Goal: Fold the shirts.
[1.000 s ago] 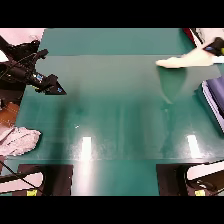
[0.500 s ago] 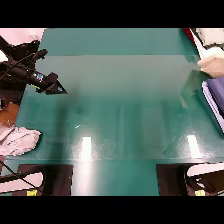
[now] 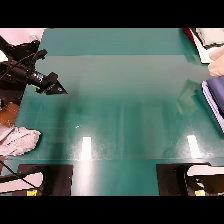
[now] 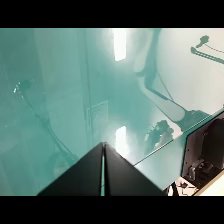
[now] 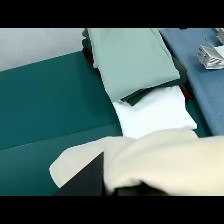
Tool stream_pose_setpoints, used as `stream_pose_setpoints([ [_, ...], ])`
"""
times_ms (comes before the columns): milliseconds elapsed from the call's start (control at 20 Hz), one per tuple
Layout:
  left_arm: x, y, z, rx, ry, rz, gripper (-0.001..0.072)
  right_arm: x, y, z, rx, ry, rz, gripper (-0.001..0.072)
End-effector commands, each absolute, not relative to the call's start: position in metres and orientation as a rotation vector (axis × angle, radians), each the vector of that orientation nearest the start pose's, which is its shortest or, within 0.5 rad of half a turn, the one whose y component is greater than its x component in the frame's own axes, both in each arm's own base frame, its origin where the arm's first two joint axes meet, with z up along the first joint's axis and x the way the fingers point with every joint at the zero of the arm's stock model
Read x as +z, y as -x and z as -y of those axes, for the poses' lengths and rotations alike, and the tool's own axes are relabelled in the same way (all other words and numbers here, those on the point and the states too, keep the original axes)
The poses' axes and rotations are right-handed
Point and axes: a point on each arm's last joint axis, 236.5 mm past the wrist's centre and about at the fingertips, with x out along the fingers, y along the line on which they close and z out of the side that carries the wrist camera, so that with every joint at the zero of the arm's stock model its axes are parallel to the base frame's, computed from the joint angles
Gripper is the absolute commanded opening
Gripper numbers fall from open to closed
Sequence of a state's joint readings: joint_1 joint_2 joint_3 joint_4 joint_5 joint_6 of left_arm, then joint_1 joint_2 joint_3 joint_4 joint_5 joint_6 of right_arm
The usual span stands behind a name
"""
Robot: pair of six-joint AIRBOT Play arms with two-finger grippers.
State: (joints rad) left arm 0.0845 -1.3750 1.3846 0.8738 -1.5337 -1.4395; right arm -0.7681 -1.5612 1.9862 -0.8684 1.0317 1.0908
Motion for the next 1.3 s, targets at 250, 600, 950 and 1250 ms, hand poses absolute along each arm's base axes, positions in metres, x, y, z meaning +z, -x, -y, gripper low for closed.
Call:
stream_pose_setpoints([
  [250, 0.087, -0.362, 0.121, -0.567, 0.492, -1.386, 0.0024, 0.202, -0.353, 0.313, -0.481, -0.396, -0.871, 0.0012],
  [600, 0.087, -0.357, 0.122, -0.608, 0.451, -1.388, 0.0024, 0.134, -0.241, 0.313, -0.670, -0.687, -1.239, 0.0060],
  [950, 0.087, -0.357, 0.122, -0.608, 0.451, -1.387, 0.0024, 0.128, -0.228, 0.308, -0.659, -0.849, -1.198, 0.0570],
  [1250, 0.087, -0.359, 0.122, -0.602, 0.455, -1.382, 0.0025, 0.215, -0.339, 0.221, -0.246, -0.793, -0.856, 0.0531],
])
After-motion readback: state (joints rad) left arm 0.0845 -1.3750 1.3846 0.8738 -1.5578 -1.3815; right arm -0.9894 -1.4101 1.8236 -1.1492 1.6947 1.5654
